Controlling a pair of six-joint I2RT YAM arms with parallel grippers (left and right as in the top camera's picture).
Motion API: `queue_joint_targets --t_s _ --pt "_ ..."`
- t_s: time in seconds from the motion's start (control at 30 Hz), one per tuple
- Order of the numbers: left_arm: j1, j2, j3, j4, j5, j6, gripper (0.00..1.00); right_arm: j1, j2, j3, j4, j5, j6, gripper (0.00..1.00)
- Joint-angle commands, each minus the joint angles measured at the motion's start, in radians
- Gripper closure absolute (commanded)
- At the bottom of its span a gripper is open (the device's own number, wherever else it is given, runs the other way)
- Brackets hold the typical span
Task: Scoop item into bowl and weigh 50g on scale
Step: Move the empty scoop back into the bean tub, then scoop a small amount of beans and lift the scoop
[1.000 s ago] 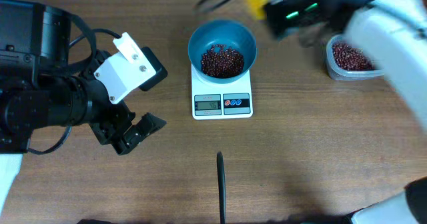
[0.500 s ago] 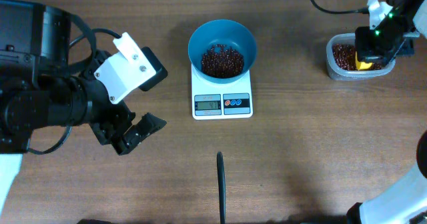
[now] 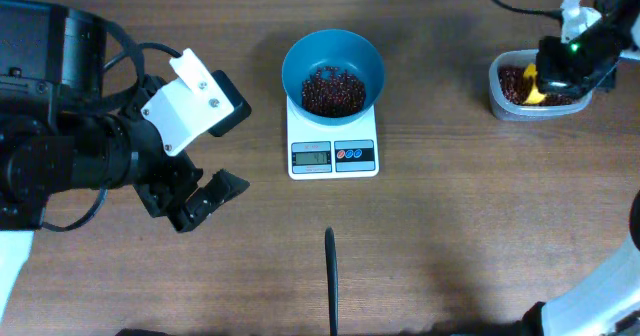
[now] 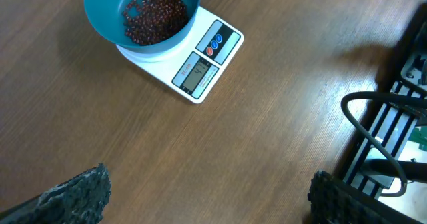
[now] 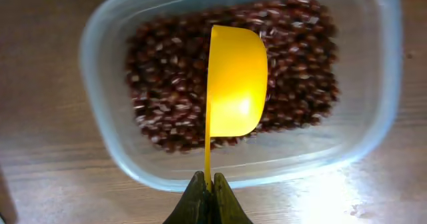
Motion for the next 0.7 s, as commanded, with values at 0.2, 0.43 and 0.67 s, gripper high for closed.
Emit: queue_joint_targets --t_s 0.2,0.43,0.67 --pt "0.005 0.001 0.019 0.001 0.014 0.016 0.01 -0.073 -0.038 0.005 0.001 -0.146 0.023 0.96" --pt "0.005 0.001 0.019 0.001 0.014 0.016 0.01 -0.208 -0.041 0.035 -0.076 -0.321 -0.048 0.96" --pt "0.005 0.001 0.019 0.001 0.014 0.016 0.01 -0.270 -0.050 0.041 -0.077 -0.492 -0.053 0.96"
